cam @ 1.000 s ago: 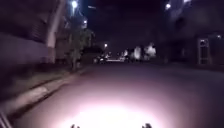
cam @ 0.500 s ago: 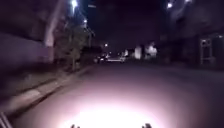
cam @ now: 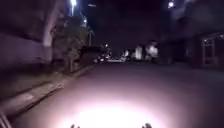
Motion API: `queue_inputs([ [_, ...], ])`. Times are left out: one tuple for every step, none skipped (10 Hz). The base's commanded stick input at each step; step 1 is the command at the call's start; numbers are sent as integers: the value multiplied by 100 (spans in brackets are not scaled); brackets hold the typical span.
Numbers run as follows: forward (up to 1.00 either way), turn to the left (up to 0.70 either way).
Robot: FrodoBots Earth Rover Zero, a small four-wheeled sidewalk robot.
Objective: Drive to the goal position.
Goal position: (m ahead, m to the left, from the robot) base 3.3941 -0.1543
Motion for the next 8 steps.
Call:
queue_inputs([
  [50, 0],
  [50, 0],
  [50, 0],
  [50, 0],
  [50, 0],
  [50, 0],
  [50, 0],
  [50, 0],
])
